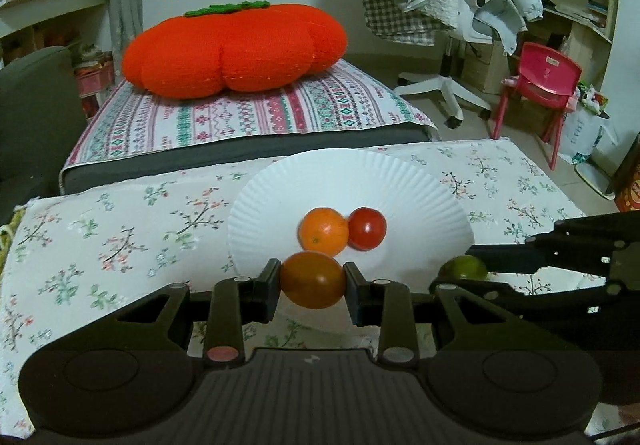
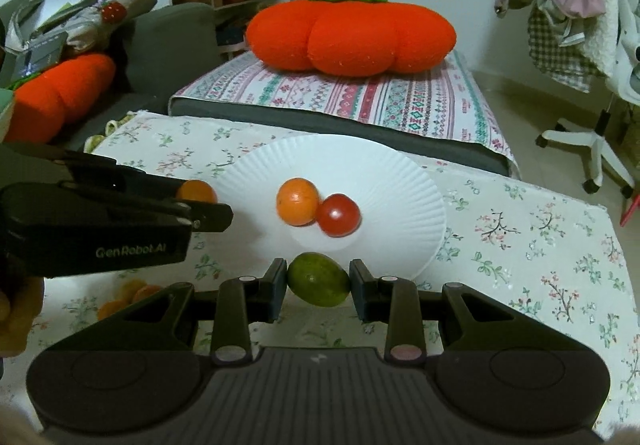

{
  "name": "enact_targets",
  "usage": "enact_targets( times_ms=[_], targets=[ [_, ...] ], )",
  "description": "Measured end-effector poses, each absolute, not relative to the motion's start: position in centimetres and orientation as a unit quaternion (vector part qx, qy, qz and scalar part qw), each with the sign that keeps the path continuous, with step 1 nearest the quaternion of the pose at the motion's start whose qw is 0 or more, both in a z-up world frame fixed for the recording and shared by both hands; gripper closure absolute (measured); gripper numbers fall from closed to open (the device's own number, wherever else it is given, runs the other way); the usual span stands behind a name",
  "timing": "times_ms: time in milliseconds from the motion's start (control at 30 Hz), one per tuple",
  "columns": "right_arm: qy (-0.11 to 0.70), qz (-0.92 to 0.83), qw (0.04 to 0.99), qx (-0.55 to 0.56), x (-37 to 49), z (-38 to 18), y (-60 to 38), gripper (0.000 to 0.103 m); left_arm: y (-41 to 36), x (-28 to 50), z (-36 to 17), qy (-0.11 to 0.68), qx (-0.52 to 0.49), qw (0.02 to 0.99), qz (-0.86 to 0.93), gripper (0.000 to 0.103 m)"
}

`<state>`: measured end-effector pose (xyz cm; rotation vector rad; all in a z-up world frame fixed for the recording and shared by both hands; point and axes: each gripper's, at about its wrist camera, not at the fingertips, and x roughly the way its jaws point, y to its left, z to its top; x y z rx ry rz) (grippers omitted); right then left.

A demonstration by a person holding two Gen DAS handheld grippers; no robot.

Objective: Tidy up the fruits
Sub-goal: 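Carry both fruits onto the white plate and open both tools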

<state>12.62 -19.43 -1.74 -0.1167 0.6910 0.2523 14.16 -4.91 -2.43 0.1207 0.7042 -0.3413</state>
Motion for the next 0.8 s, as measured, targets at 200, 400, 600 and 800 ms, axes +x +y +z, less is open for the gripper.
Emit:
enact_targets(
  times_ms=[200,400,600,800],
  targets=[
    [0.344,0.114,0.93,-0.062,13.8,-3.1,-20.1,0.072,-5.4,14.6,-3.5,0.343,0.067,0.92,-0.176,0.095],
    [0.34,0.119,0.93,-0.066,14.2,-3.5,-20.0,0.072,-5.2,14.8,-4.5,0.348,0.073,0.917,-0.182,0.095],
    [0.339,0.115,0.931,-0.065,14.4,-3.5,-20.0,0.072,-4.9,14.9,-4.6,0.351,0.067,0.916,-0.183,0.093],
    [0.333,0.105,0.935,-0.054,14.0,-2.9,-20.3,0.07,-4.0,14.6,-4.0,0.35,0.06,0.917,-0.18,0.087]
  ],
)
